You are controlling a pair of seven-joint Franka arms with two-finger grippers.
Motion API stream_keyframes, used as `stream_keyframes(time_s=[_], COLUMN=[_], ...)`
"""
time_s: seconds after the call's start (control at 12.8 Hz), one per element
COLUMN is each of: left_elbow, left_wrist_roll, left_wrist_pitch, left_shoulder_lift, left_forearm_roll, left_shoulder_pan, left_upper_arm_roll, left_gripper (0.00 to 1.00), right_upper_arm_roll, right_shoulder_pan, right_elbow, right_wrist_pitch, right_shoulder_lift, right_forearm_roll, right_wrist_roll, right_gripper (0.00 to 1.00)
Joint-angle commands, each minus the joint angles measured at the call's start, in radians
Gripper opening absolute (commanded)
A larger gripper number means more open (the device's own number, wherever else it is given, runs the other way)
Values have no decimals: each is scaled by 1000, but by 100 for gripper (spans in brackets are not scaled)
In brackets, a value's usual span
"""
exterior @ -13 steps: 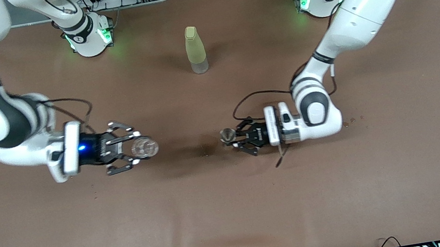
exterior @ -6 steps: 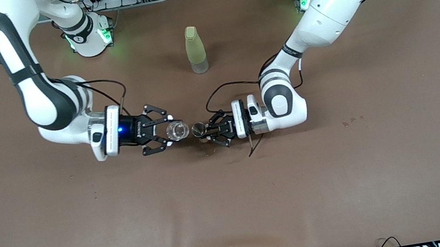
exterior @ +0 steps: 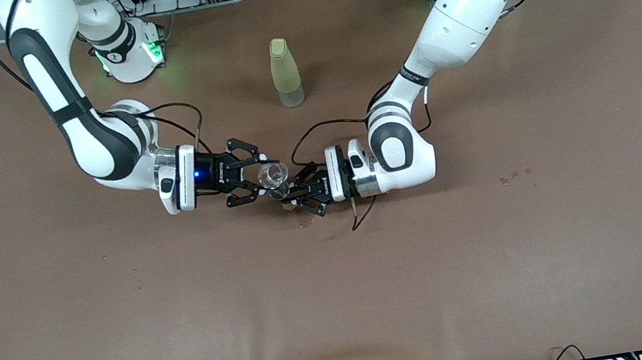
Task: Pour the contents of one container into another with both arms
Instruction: 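Tilt the beaker with the right gripper over the jigger's rim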
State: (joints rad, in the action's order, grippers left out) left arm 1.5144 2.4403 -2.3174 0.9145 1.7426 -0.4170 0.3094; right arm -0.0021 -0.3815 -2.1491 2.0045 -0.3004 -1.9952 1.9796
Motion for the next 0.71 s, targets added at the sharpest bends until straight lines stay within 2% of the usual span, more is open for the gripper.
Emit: stream_keyframes(time_s=[0.0, 0.31, 0.63], left_elbow=[-23, -23, -23], left_wrist_roll=[19, 17, 19], left_wrist_pitch=[-11, -11, -11], left_shoulder_lift=[9, 9, 9], left_forearm_roll=[29, 28, 28], left_shoulder_pan=[-11, -11, -13], left_upper_arm_roll=[-9, -9, -10], left_gripper=[0, 0, 0], right_upper_arm_roll=[-7, -7, -9], right_shoulder_pan=[-14, -74, -77], right_elbow=[-78, -86, -107], right_wrist_pitch=[0, 7, 7], right_shoulder_lift=[55, 27, 26], right_forearm_roll=[-89, -187, -192], right_wrist_roll=[-33, -106, -147], right_gripper=[23, 22, 22])
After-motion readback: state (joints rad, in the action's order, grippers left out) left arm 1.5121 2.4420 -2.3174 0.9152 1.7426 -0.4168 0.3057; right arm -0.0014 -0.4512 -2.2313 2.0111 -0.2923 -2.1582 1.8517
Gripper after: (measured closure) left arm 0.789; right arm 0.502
